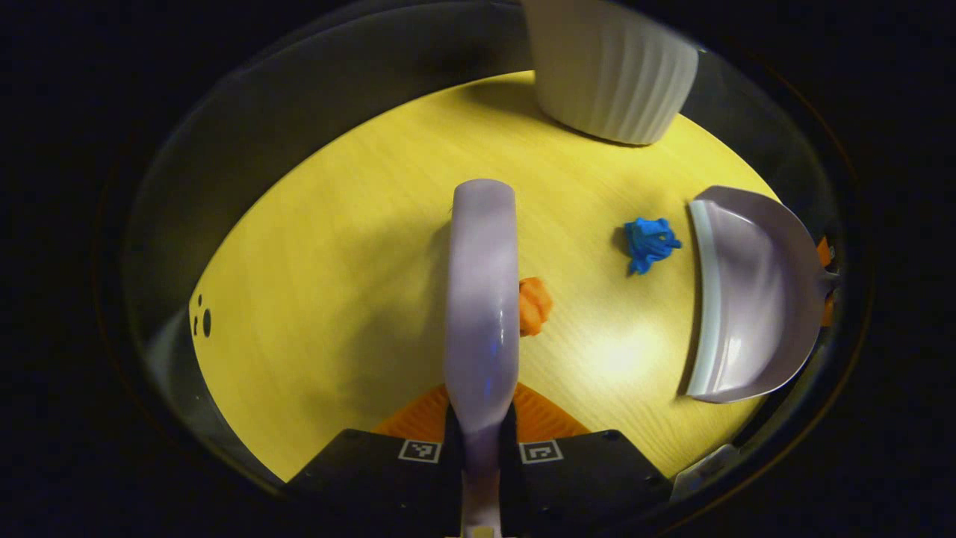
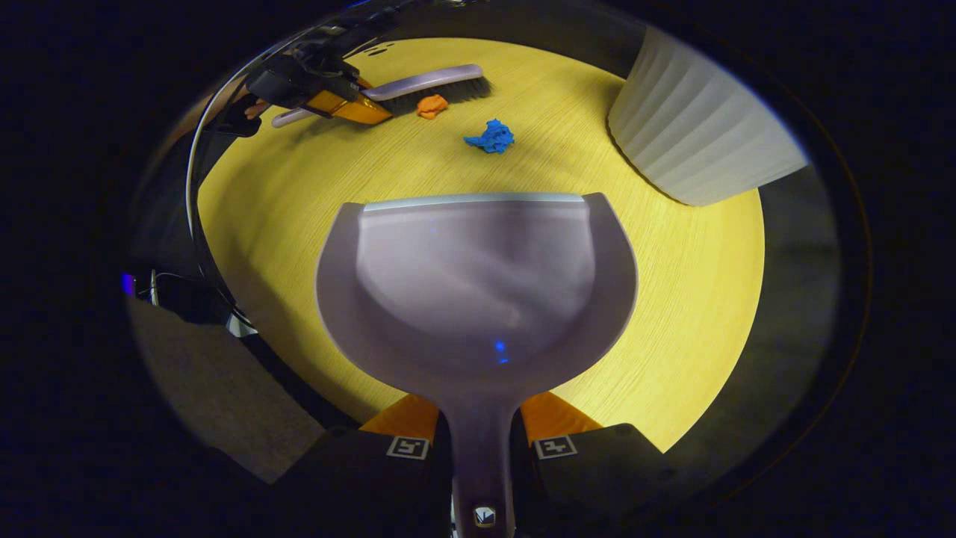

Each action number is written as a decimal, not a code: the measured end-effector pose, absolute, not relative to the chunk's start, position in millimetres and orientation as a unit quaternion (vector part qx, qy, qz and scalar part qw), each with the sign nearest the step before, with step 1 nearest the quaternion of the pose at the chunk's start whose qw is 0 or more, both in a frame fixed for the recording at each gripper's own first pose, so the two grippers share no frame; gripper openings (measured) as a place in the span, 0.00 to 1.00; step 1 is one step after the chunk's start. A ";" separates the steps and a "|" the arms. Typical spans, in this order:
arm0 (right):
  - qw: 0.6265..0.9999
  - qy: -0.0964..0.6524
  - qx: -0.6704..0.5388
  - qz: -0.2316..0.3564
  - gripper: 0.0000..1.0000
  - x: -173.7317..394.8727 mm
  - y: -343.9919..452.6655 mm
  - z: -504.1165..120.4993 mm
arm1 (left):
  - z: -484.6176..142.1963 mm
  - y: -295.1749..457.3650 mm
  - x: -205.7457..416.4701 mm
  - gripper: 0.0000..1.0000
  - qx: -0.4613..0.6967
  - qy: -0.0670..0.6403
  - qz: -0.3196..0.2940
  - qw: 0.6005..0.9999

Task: Pick up the small broom and dustpan from the desktop, sweep the trash into the dustpan with the broom, and then empty the trash into the garbage bin.

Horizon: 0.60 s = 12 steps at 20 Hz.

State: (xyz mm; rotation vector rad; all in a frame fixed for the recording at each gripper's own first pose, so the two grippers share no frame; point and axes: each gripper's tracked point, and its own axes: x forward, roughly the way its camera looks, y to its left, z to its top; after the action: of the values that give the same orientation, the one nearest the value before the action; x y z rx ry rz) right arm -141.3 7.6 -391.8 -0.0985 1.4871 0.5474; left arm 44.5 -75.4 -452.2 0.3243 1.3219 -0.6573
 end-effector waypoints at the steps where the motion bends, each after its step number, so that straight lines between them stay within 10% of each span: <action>1: 0.702 0.667 -0.048 0.247 0.40 -141.2 6.0 -391.9 | -446.8 -88.4 39.3 0.24 0.142 0.599 -0.322 0.719; 12: 0.727 0.636 -0.039 0.255 0.36 -144.5 9.9 -406.5 | -390.8 -174.9 -46.6 0.23 0.056 0.640 -0.452 0.619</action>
State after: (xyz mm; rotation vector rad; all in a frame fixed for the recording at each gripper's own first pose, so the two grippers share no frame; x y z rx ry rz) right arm -144.5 9.9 -406.5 -0.0860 1.4028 0.5615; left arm -46.6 -174.9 -390.8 0.1294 1.4732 -1.0398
